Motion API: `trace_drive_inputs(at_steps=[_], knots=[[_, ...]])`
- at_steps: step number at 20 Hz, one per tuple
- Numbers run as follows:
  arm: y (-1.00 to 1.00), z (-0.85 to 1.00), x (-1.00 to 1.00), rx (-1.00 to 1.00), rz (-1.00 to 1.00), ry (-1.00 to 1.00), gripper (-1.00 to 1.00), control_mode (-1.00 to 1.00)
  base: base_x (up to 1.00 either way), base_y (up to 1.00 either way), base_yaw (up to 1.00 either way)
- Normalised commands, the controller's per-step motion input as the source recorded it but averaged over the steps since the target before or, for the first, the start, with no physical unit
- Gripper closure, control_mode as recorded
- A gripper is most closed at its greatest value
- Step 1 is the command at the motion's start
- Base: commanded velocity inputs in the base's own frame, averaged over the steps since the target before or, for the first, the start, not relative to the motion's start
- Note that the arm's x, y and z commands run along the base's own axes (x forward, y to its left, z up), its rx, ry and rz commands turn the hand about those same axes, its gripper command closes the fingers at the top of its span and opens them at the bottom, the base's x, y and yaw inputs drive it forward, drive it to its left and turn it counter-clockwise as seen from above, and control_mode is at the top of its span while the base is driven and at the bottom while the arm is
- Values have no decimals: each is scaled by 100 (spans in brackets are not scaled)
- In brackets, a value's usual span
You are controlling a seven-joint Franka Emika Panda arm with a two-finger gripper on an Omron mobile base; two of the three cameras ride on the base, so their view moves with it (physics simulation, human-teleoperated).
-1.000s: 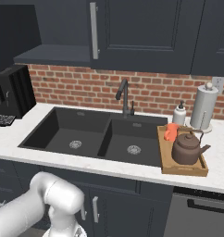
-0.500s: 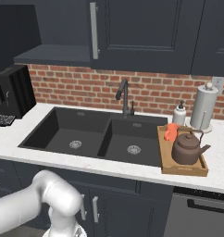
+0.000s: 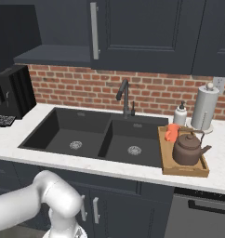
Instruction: Pick the kettle from the counter and place it on the tray. Then pick the mug from the cabinet and place it on the tray. Then close the cabinet doors.
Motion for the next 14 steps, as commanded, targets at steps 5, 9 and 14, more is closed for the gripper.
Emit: trace_drive_inputs(at_steps=[5, 9, 14], knots=[[-87, 19, 0, 15, 0, 10, -100, -100, 0, 0, 0], [-93, 18, 1, 17, 0, 10, -100, -100, 0, 0, 0], [-88, 17, 20, 16, 0, 11, -100, -100, 0, 0, 0]])
